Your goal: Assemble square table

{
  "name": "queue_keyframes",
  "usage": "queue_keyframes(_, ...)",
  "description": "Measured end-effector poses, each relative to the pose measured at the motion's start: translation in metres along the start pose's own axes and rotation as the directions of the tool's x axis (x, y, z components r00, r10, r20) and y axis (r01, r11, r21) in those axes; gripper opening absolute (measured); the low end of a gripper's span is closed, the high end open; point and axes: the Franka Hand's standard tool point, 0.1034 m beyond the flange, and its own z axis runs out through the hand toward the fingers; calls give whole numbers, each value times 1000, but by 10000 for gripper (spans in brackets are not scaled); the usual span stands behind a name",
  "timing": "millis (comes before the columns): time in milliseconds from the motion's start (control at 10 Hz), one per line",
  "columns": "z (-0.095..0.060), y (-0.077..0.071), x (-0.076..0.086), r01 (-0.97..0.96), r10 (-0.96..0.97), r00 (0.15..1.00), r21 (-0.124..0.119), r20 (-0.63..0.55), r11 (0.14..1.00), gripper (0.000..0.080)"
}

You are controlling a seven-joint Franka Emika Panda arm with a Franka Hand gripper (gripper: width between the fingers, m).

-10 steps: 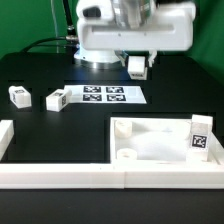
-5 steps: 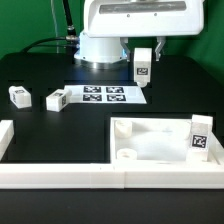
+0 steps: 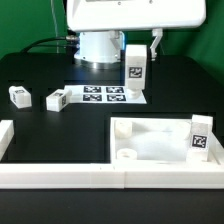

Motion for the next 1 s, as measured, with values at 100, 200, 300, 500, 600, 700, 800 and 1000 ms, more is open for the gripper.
queue_keyframes(100, -1, 1, 3, 4, -4, 997, -7, -72, 1000, 289)
queue_keyframes(200, 0, 2, 0, 7, -8, 994, -12, -113, 1000, 289)
queue_keyframes(300, 1, 3, 0, 8, -10, 990, -17, -144, 1000, 289)
queue_keyframes(500, 3, 3, -2, 8, -11, 991, -17, -133, 1000, 289)
queue_keyframes(600, 11, 7, -1, 13, -16, 992, -24, -127, 1000, 289)
queue_keyframes(700, 18, 8, 9, 13, -16, 991, -27, -134, 1000, 289)
queue_keyframes(800, 25, 10, 18, 10, -14, 989, -31, -144, 999, 289)
queue_keyframes(1000, 44, 7, 23, 14, -20, 988, -37, -156, 999, 289)
